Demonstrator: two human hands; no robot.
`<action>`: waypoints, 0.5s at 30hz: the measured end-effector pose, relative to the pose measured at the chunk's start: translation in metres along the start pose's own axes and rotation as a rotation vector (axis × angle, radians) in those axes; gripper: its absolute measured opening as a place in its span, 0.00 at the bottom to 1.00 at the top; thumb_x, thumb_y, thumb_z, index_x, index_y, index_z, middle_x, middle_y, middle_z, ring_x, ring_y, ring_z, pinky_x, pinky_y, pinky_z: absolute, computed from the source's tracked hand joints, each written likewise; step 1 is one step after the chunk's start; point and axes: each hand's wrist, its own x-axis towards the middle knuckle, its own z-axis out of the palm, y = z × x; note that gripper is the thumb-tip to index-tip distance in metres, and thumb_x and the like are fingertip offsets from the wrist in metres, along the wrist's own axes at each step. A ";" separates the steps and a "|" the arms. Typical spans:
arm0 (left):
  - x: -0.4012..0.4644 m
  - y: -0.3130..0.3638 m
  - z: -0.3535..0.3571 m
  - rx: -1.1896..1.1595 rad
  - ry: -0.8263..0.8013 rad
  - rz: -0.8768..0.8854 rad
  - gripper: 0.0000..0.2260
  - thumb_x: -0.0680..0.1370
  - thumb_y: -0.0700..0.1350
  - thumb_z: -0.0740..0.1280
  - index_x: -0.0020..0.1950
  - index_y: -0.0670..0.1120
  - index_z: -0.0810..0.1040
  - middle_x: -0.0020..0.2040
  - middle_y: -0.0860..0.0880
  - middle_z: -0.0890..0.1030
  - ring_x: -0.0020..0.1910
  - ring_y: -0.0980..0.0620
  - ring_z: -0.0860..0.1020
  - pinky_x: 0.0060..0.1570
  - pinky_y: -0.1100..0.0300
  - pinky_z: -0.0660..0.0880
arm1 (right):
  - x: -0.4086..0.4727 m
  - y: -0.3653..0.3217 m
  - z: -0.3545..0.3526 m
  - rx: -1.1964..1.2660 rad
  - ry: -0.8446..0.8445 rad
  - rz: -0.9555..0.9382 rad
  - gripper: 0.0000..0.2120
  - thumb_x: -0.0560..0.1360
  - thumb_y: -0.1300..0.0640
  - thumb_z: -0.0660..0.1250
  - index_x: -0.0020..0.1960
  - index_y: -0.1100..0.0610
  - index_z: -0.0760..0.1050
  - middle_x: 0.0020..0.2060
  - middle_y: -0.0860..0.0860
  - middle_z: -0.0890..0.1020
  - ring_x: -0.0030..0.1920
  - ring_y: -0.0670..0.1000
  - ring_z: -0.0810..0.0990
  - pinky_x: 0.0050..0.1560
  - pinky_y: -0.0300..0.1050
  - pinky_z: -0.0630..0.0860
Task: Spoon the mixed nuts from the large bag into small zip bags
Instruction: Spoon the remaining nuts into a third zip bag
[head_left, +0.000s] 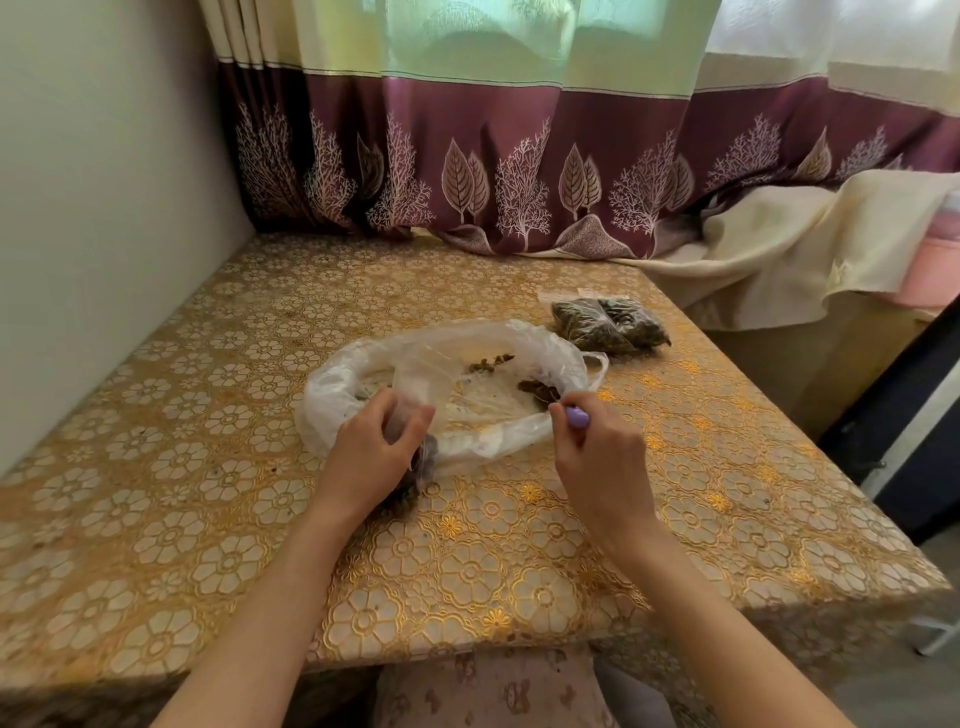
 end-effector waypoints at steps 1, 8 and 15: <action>0.000 0.000 0.000 -0.002 -0.001 0.002 0.14 0.76 0.56 0.64 0.41 0.46 0.72 0.29 0.54 0.68 0.26 0.61 0.68 0.28 0.62 0.64 | 0.001 0.003 0.003 0.024 0.000 0.022 0.05 0.77 0.62 0.66 0.48 0.64 0.78 0.38 0.57 0.81 0.35 0.55 0.78 0.37 0.47 0.76; -0.001 0.005 -0.002 -0.078 0.013 -0.001 0.16 0.73 0.58 0.64 0.40 0.45 0.72 0.28 0.55 0.69 0.24 0.61 0.67 0.26 0.71 0.64 | 0.007 0.017 0.013 0.365 0.006 0.384 0.07 0.76 0.60 0.67 0.47 0.49 0.79 0.33 0.46 0.81 0.33 0.48 0.80 0.35 0.34 0.74; -0.001 0.012 -0.006 -0.138 0.064 -0.051 0.23 0.70 0.60 0.64 0.40 0.38 0.71 0.29 0.48 0.67 0.26 0.55 0.63 0.29 0.63 0.63 | 0.011 0.021 0.005 0.637 -0.031 0.596 0.11 0.76 0.63 0.67 0.45 0.47 0.78 0.37 0.51 0.83 0.33 0.46 0.81 0.37 0.37 0.79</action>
